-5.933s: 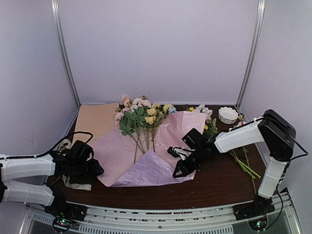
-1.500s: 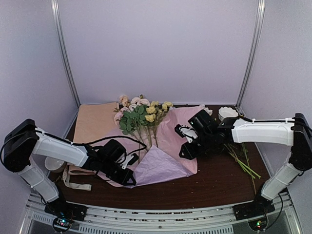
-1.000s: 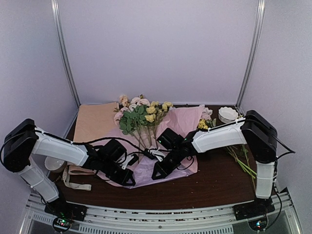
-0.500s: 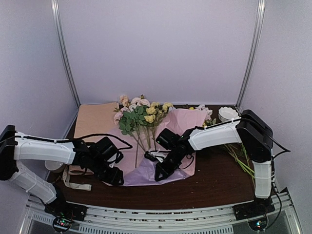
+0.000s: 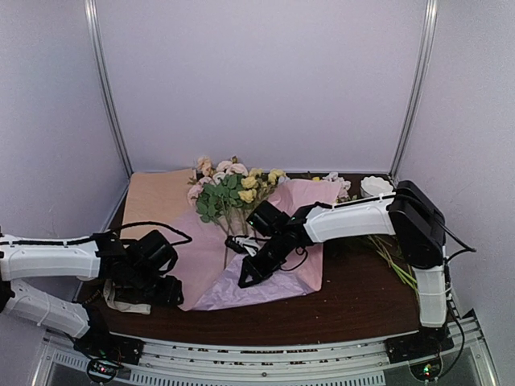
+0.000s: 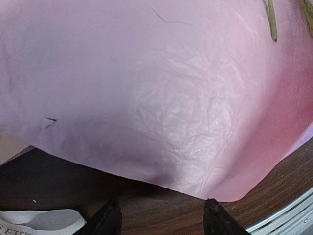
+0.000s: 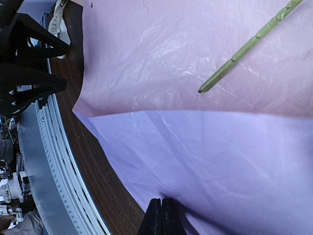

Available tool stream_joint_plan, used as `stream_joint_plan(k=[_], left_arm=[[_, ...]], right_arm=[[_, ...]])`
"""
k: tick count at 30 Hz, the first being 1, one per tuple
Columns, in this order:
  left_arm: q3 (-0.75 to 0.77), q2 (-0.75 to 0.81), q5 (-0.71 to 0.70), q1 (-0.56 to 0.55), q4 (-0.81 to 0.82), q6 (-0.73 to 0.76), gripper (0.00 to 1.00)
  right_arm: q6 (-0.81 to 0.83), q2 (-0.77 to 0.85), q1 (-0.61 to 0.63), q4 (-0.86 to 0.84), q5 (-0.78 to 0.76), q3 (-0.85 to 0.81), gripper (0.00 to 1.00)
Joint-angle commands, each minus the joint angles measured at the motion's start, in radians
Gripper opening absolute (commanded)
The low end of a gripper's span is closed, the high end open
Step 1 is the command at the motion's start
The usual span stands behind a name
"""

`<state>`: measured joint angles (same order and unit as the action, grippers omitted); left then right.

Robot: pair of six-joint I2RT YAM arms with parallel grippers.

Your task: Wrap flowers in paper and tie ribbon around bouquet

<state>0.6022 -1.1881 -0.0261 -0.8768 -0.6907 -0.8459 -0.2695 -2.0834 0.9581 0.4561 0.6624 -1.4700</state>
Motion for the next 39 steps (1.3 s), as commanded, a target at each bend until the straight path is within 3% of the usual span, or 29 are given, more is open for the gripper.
stream_joint_plan(k=[1, 4, 7, 11, 18, 24, 28, 34, 39], left_arm=[[-0.003, 0.079, -0.074, 0.04, -0.05, -0.096, 0.62], [0.004, 0.13, -0.116, 0.066, -0.088, -0.132, 0.64], [0.029, 0.209, -0.199, 0.137, -0.139, -0.145, 0.75], [0.057, 0.263, -0.222, 0.278, -0.105, -0.033, 0.8], [0.173, 0.076, -0.136, 0.622, -0.082, 0.212, 0.82], [0.182, -0.08, -0.094, 0.801, 0.029, 0.273, 0.85], [0.215, -0.182, -0.037, 0.822, 0.095, 0.297, 0.79], [0.262, -0.253, -0.027, 0.823, 0.101, 0.32, 0.6], [0.286, -0.262, -0.065, 0.822, 0.073, 0.336, 0.58]], right_arm=[[-0.045, -0.071, -0.005, -0.007, -0.009, -0.028, 0.0], [-0.057, -0.083, -0.014, -0.016, -0.022, -0.03, 0.0], [-0.057, -0.091, -0.018, -0.019, -0.033, -0.029, 0.0], [-0.049, -0.1, -0.018, -0.017, -0.029, -0.03, 0.0], [-0.032, -0.096, -0.018, -0.011, -0.029, -0.03, 0.0], [-0.025, -0.098, -0.019, -0.009, -0.03, -0.027, 0.0], [-0.019, -0.104, -0.019, -0.001, -0.031, -0.031, 0.0], [-0.011, -0.107, -0.018, 0.012, -0.035, -0.044, 0.0], [-0.007, -0.108, -0.021, 0.015, -0.032, -0.048, 0.0]])
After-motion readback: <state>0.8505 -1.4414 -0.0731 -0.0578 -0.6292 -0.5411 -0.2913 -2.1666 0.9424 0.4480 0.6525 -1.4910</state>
